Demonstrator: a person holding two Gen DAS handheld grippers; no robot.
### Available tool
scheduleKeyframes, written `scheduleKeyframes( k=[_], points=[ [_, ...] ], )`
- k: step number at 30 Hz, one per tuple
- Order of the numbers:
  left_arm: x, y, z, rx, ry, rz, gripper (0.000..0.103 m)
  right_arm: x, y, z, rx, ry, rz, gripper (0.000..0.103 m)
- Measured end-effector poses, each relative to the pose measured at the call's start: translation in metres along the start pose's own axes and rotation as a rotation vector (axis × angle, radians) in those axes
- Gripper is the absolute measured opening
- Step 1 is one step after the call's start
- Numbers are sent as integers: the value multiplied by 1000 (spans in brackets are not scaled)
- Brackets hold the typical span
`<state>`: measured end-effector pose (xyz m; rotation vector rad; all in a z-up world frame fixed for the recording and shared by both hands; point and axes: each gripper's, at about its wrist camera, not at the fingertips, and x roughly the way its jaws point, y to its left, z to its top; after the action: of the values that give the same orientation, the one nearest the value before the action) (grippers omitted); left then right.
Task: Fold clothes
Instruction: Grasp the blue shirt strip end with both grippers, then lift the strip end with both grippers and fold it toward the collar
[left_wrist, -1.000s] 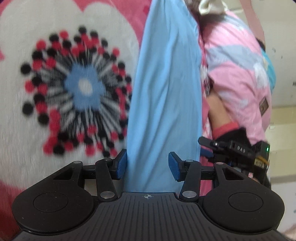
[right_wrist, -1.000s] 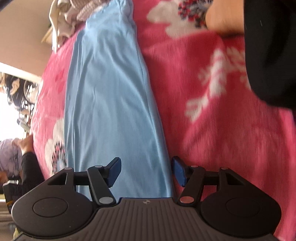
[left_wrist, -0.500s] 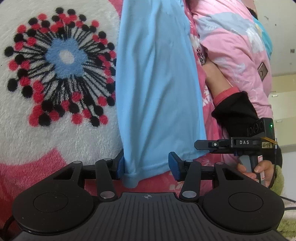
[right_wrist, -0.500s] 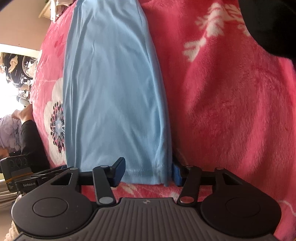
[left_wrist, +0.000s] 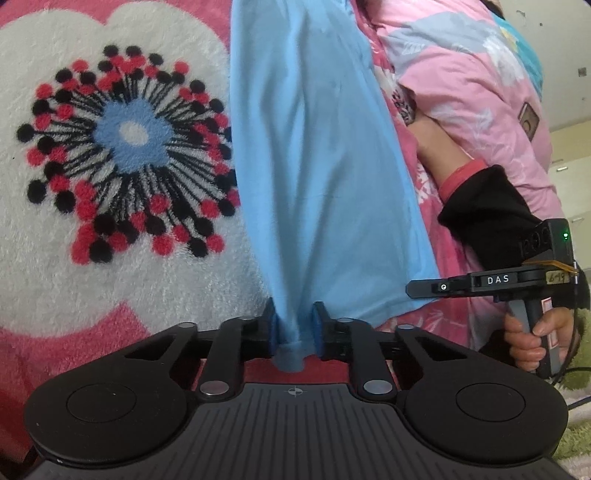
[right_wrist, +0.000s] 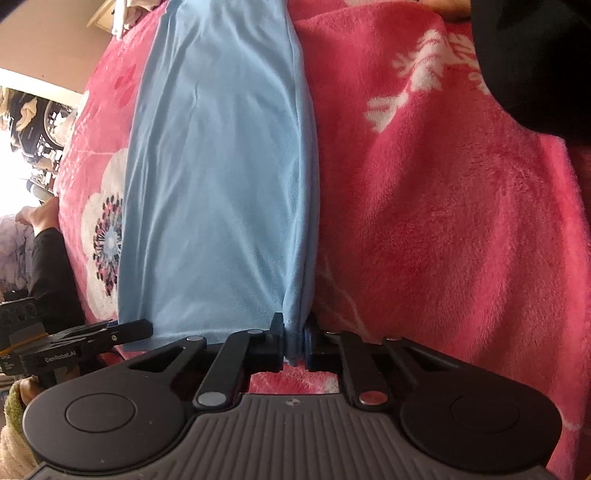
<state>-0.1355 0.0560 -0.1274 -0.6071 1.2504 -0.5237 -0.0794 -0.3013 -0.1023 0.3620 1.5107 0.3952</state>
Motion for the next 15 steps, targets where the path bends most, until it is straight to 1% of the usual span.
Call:
scheduleKeyframes(
  k=[4,8,11,12,15],
  points=[
    [-4,-3,0,10,-19,-33,10,-6,2,-1,-11,-16,8,11],
    [-11,-4,0,12,-47,-62,10,-17,-2,-2,0,-35,54,10],
    [-19,-5,0,3,-88,-96,9,-24,-6,0,18,-53,95,10],
    [-22,-5,1,2,-104,-109,8,-25,-6,0,18,-57,98,10],
    [-26,-5,3,-14,-144,-136,8,-28,-5,1,21,-68,117,10]
  ],
)
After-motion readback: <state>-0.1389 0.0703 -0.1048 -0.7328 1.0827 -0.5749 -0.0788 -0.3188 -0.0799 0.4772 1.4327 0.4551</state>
